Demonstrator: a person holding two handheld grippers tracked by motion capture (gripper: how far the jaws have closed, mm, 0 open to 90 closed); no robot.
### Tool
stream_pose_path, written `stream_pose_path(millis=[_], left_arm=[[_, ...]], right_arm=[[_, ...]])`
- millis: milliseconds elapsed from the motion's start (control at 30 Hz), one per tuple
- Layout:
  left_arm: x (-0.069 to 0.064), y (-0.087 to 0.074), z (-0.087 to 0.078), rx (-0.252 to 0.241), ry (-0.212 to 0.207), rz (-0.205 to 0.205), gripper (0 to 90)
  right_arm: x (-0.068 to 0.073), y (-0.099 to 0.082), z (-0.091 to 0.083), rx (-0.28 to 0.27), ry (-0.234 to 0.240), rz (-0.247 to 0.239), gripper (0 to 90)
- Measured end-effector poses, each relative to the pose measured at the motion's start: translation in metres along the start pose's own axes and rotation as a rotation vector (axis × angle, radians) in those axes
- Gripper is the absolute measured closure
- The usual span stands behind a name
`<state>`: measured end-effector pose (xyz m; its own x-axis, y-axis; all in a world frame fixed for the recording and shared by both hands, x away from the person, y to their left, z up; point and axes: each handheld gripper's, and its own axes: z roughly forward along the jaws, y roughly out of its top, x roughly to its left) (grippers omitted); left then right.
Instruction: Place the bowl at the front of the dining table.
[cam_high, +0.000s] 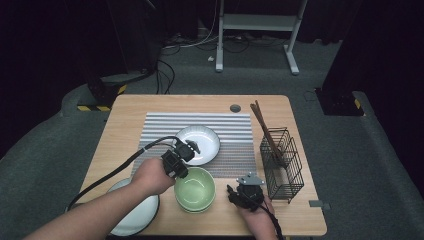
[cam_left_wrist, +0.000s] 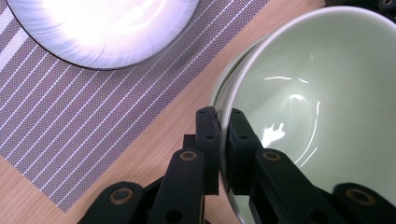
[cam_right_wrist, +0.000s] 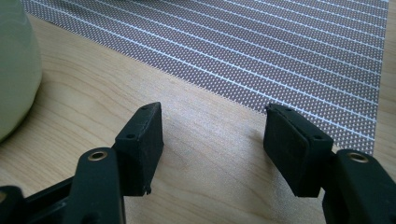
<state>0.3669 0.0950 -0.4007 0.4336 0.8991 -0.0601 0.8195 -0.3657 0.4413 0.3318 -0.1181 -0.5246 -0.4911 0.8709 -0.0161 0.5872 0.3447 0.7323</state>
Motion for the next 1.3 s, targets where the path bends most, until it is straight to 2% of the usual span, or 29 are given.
stream_pose_path(millis=[33, 133, 433, 567, 600, 633, 800, 867, 1100, 1300], left_arm=[[0.002, 0.000, -0.001, 0.015, -0.004, 0.014, 85.5], [0.005, 0.003, -0.005, 0.004, -0.025, -0.003, 85.4], [0.018, 0.014, -0.026, -0.048, -0.096, -0.095, 85.3], [0.022, 0.017, -0.033, -0.067, -0.123, -0.114, 85.3], [0.022, 0.017, -0.034, -0.075, -0.122, -0.126, 85.3], [0.024, 0.018, -0.035, -0.074, -0.120, -0.118, 85.3], [0.028, 0.020, -0.036, -0.084, -0.130, -0.138, 85.2], [0.030, 0.021, -0.037, -0.085, -0.134, -0.132, 85.2], [0.038, 0.026, -0.039, -0.110, -0.153, -0.187, 85.2], [0.046, 0.031, -0.039, -0.133, -0.152, -0.213, 85.1]], right_arm=[[0.000, 0.000, 0.000, 0.000, 0.000, 0.000, 37.3], [0.000, 0.000, 0.000, 0.000, 0.000, 0.000, 37.3], [0.000, 0.000, 0.000, 0.001, 0.000, 0.001, 37.3], [0.000, 0.000, 0.000, 0.001, 0.000, 0.001, 37.3], [0.000, 0.000, 0.000, 0.002, -0.001, 0.002, 37.3], [0.000, 0.000, 0.000, 0.002, -0.001, 0.001, 37.3], [0.000, 0.000, 0.000, 0.001, 0.000, 0.002, 37.3], [0.000, 0.000, 0.000, 0.002, -0.001, 0.001, 37.3], [0.000, 0.000, 0.000, 0.001, 0.000, 0.002, 37.3], [0.000, 0.000, 0.000, 0.001, 0.000, 0.002, 37.3]])
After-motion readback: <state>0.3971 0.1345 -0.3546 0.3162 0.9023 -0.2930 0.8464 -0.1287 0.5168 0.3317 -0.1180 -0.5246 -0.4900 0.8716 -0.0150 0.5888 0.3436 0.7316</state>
